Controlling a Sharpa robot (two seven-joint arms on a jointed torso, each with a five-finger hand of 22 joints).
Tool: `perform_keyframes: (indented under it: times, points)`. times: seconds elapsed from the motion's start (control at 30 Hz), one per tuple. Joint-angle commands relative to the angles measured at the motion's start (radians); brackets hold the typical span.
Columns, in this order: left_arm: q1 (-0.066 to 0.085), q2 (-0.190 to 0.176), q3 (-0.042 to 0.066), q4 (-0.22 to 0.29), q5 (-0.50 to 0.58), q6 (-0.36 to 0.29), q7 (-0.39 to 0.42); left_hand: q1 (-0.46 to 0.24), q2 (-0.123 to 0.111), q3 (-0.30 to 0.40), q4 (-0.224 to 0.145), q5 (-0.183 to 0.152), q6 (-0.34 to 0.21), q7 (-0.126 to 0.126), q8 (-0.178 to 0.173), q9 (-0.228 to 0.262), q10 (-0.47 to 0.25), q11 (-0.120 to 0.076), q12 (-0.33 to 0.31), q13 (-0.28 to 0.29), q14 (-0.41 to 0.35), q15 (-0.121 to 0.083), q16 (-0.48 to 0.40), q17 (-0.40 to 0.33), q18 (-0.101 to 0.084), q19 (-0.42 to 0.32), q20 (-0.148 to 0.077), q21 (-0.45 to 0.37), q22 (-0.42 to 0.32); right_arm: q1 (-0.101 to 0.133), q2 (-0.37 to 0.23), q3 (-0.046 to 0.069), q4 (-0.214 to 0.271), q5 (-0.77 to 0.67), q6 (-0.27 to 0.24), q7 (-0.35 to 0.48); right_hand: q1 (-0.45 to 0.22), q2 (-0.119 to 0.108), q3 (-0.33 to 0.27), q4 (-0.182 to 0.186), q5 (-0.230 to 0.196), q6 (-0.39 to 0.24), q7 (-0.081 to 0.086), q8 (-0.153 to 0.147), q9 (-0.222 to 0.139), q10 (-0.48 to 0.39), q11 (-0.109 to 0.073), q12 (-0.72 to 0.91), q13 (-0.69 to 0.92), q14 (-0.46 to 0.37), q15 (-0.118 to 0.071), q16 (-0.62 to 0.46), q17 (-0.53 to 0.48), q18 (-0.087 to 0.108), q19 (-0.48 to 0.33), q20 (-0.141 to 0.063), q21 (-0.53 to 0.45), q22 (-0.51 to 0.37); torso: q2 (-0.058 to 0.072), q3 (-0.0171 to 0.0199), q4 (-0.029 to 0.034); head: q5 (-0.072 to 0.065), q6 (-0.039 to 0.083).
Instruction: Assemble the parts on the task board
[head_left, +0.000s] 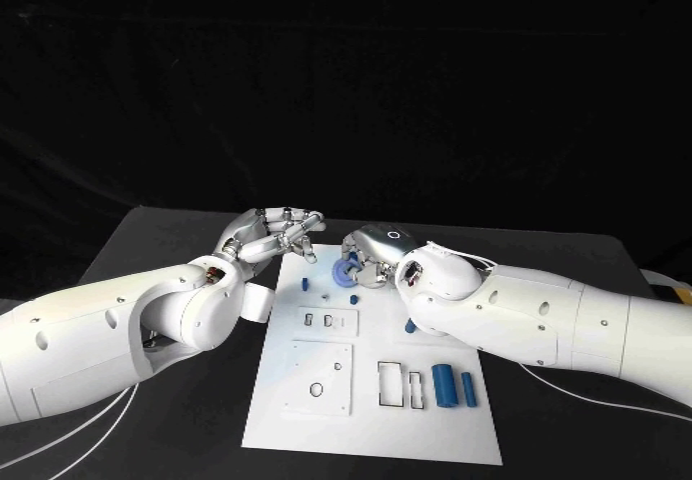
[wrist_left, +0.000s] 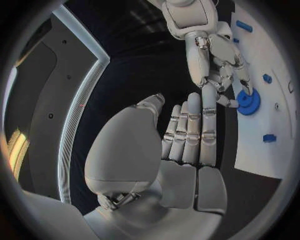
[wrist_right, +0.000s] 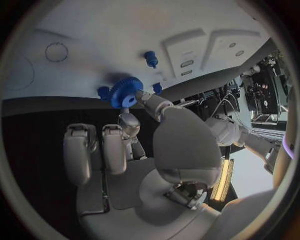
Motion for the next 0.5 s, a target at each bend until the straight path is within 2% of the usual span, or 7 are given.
perform_keyframes:
  times: [0.03,0.33,0.5]
  points:
    - [0.001,0.001,0.001,0.003,0.003,0.011,0.008,-0.002,0.009,-0.003,-0.002,-0.004,-0.006,-0.002,0.004,0.001,-0.008,0.000,0.004,0.001,-0.007,0.002,0.004,0.001,0.005,-0.005,0.002,0.006,0.002,-0.002,0.004,0.000,-0.008,-0.021,0.046,-0.021,-0.005,-0.007,-0.002,-0.007,-0.007,-0.013,0.006,-0.015,-0.007,-0.003,0.009,-0.003,-0.003,0.049,-0.003,0.002,-0.001,-0.013,0.004,0.000,-0.005,0.114,-0.001,0.0012,-0.0002,-0.004,-0.003]
    - [0.001,0.000,0.001,0.002,0.003,0.011,0.008,-0.002,0.009,-0.003,-0.002,-0.004,-0.006,-0.002,0.004,0.001,-0.008,0.000,0.004,0.001,-0.007,0.002,0.004,0.001,0.005,-0.005,0.002,0.006,0.002,-0.003,0.007,-0.001,-0.019,-0.023,0.063,-0.030,-0.007,-0.009,0.000,-0.007,-0.010,-0.021,0.009,-0.021,-0.007,-0.013,0.012,-0.011,-0.013,0.048,0.000,0.000,-0.007,-0.012,-0.001,0.002,-0.010,0.108,-0.001,0.0013,-0.0014,0.003,-0.001]
    - [0.001,0.001,0.001,0.001,0.003,0.011,0.008,-0.002,0.009,-0.003,-0.002,-0.004,-0.006,-0.002,0.004,0.001,-0.008,0.000,0.004,0.001,-0.007,0.002,0.004,0.001,0.005,-0.005,0.002,0.006,0.002,-0.003,0.007,-0.001,-0.020,-0.023,0.061,-0.030,-0.011,-0.013,0.001,-0.005,-0.015,-0.035,0.015,-0.033,-0.009,-0.018,0.016,-0.014,-0.015,0.047,0.003,-0.002,-0.010,-0.011,-0.004,0.005,-0.013,0.104,-0.001,0.0018,-0.0003,0.001,0.001]
